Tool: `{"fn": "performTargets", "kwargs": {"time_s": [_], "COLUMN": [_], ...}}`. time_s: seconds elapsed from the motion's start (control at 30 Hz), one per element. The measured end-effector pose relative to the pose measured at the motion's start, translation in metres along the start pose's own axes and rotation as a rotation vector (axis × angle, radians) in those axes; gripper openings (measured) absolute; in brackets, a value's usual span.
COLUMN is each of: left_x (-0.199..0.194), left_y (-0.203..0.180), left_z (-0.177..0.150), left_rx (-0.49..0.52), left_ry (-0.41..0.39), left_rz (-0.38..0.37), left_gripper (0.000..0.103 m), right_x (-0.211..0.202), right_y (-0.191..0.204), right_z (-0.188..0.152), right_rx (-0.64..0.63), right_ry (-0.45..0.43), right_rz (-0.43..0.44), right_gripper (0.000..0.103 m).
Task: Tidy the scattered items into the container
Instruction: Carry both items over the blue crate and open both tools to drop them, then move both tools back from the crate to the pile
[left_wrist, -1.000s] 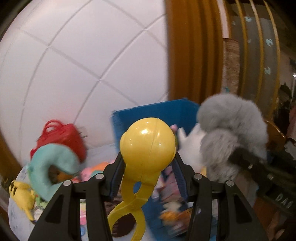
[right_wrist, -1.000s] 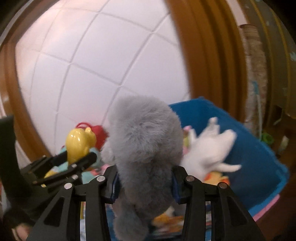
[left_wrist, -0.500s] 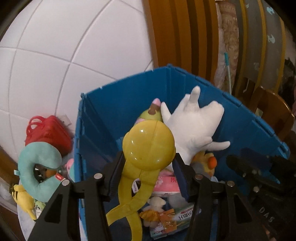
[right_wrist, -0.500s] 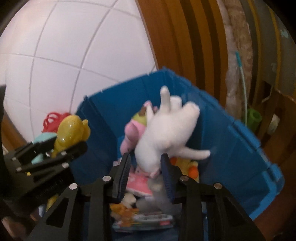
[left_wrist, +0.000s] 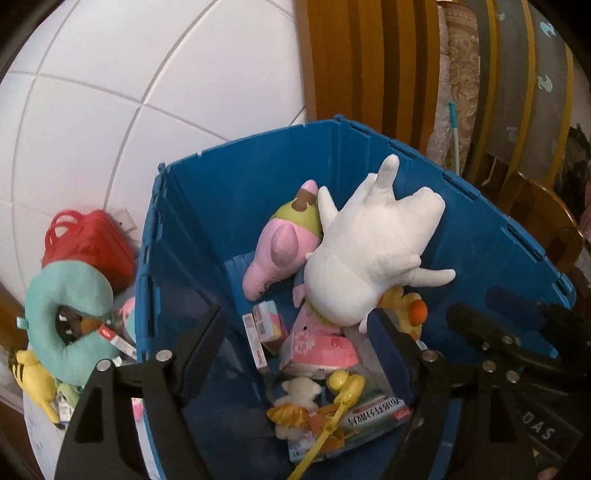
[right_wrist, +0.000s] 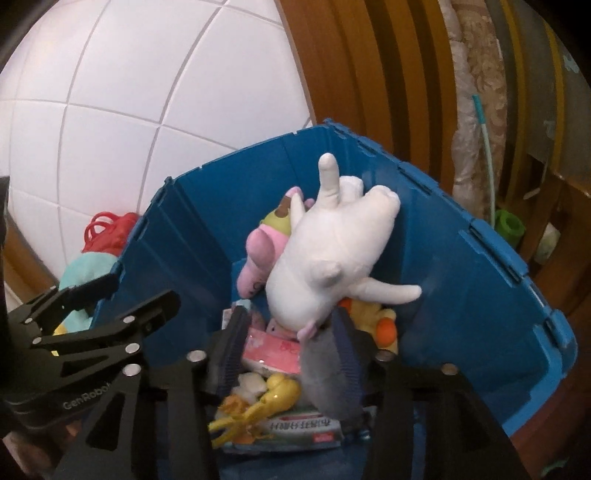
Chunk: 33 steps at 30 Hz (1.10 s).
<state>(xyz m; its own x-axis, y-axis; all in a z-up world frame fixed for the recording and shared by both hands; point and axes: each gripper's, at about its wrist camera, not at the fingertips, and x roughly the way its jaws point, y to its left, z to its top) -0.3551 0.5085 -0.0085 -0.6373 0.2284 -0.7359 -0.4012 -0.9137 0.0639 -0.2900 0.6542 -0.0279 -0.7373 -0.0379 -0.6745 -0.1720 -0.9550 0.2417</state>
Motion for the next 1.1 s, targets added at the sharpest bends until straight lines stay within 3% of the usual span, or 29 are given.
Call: {"fn": "performTargets", "kwargs": {"time_s": [0.13,0.27,0.43,0.63,1.1], "left_x": [-0.006,-0.016,-0.029,-0.043,-0.081], "left_y": [0.010,0.021,0.040,0.068,0.195], "left_z": [-0.012,-0.024,-0.041,-0.064,-0.155], "left_rx": [-0.029,-0.056,-0.099,-0.131,-0.197], "left_ry": [0.003,-0.003,-0.020,-0.030,-0.018], "left_rz": [-0.010,-0.009,-0.005,0.014,0.079], "left_gripper": [0.078,0.078,0.089,0.089,0.089], "right_x": [-0.010,-0.021,-0.029,-0.033,-0.032], "right_y": [0.000,0.004,0.013,0.035,0.168], "right_z": [-0.006,-0.013,-0.021,-0.034,-0.080], "right_rx": [0.007,0.002,0.002,-0.004,-0.070], "right_ry": [-0.023,-0.038,-0.039,-0.043,-0.051], "right_rz": [-0.041,-0.070,-0.081,-0.065,0.033], "right_gripper": [0.096,0.103,0.103,0.103,0.103]}}
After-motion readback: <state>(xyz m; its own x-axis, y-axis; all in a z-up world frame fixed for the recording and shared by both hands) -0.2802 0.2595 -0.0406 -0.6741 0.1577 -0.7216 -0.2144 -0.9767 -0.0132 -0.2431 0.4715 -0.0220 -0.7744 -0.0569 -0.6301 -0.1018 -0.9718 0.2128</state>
